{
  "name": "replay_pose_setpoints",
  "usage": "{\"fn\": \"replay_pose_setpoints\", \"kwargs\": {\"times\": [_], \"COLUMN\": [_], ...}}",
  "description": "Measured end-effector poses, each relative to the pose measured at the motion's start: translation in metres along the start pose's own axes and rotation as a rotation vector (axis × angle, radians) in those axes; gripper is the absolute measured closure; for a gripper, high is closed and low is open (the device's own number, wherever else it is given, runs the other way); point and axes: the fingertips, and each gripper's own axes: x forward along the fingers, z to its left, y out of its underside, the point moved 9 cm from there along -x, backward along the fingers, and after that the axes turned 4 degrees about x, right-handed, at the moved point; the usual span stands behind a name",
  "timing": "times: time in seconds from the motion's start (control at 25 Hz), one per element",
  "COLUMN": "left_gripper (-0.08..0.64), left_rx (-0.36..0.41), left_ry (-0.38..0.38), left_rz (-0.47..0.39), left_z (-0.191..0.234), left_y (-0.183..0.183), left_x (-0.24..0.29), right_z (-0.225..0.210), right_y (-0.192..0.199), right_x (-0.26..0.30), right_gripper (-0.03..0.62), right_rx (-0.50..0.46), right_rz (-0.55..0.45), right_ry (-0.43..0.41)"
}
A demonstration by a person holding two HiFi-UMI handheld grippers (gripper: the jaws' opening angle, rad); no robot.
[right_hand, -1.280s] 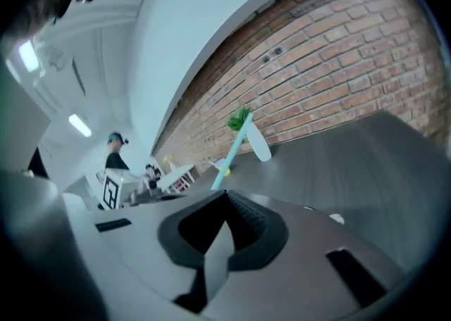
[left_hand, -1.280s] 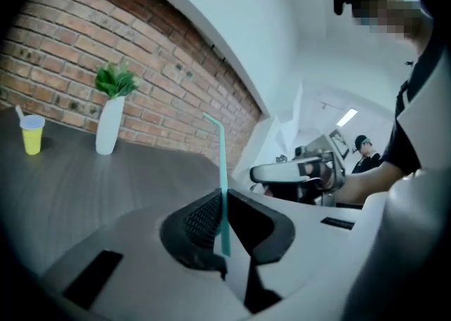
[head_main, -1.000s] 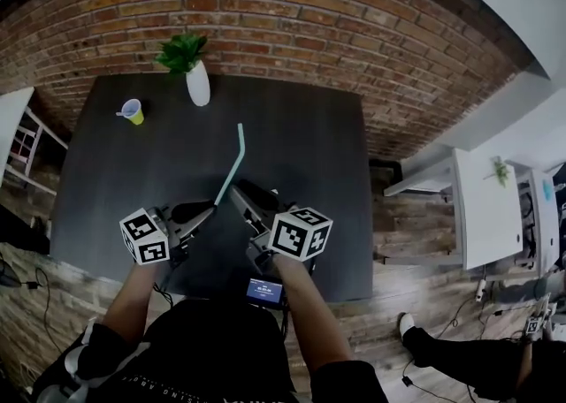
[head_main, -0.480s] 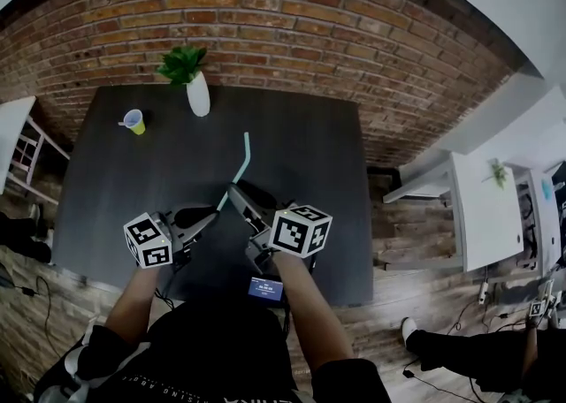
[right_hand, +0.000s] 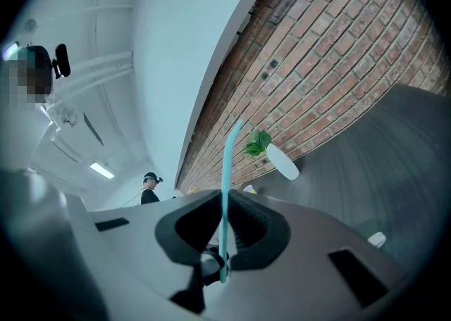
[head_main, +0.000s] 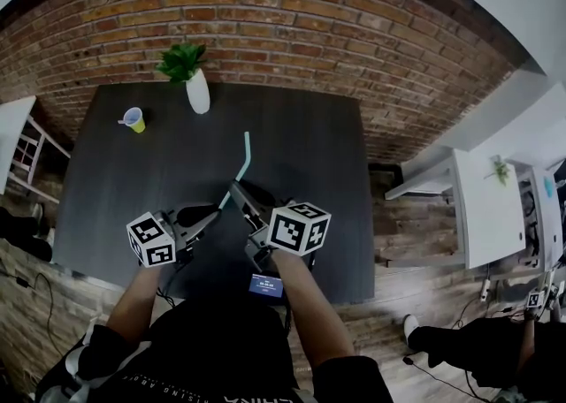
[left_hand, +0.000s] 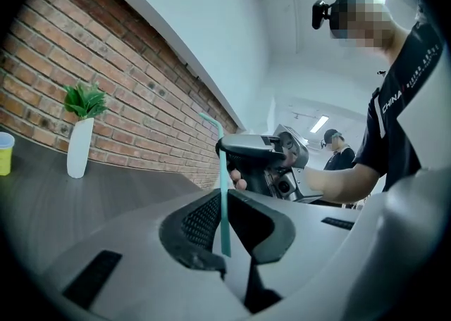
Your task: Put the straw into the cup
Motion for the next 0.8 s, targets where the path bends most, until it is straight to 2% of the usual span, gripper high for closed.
{"fn": "replay_pose_setpoints", "kwargs": {"times": [0.2,0.24,0.28,0.52,0.64,0.72,0.8], "left_gripper": [0.526,0.491,0.453,0.453,0.454,0.462,0.554], "left_rx": [0.025,0.027,0.031,0.075,0.066,0.054,0.046], "left_ry": [-0.026,-0.027,-0.025,-0.057,-0.036,-0.029,-0.035], "left_rz": [0.029,0.041,0.059,0.178,0.236,0.261,0.278], "left_z": [0.001,0.001,0.001,0.003,0.003,0.001,-0.001], "left_y": [0.002,0.002,0.002,0.011,0.018,0.021,0.025], "left_x": [0.007,0.009,0.010,0.012,0.014,0.015,0.016], "right_z": [-0.007,-0.009,-0.011,-0.038,-0.053,-0.065,-0.078], "right_y": [-0.003,-0.005,-0.007,-0.015,-0.015,-0.012,-0.005], "right_x": [-0.006,-0.008,-0.011,-0.032,-0.036,-0.034,-0.033], "right_gripper": [0.560,0.560,0.560,0.560,0.560,0.560,0.560], "right_rx": [-0.012,-0.019,-0.030,-0.165,-0.195,-0.218,-0.227], "right_rz": [-0.010,-0.021,-0.034,-0.122,-0.119,-0.090,-0.064], "right_ry": [0.024,0.037,0.056,0.234,0.295,0.335,0.368]}}
